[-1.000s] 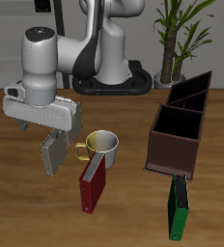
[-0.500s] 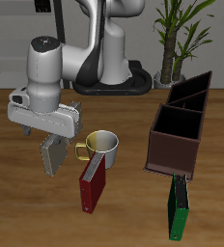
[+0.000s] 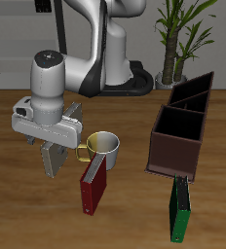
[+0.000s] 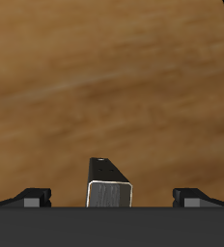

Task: Place the right yellow book into the left desk caddy's front compartment

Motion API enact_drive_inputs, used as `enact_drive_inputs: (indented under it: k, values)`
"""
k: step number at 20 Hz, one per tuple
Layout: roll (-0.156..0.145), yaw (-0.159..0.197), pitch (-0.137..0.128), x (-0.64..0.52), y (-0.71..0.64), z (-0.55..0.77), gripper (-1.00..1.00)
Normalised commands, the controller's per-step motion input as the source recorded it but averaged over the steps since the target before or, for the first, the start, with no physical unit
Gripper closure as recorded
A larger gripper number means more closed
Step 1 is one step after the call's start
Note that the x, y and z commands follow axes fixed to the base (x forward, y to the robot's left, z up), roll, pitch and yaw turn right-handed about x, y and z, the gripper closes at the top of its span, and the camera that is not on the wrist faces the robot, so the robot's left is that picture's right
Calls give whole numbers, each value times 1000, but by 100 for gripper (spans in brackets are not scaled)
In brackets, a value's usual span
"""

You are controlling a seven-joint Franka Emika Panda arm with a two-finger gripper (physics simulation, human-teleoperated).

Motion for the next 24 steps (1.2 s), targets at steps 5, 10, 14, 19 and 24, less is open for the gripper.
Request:
enact_drive_inputs:
  k: [5, 10, 14, 19, 24]
  values:
    - [-32, -34, 36, 8, -69, -216, 100]
    - [19, -2, -1, -101, 71, -9, 100]
    - [14, -7, -22, -63, 50, 155, 100]
    - [-10, 15, -64, -72, 1, 497, 100]
    - [-40, 19, -103, -145, -90, 832, 100]
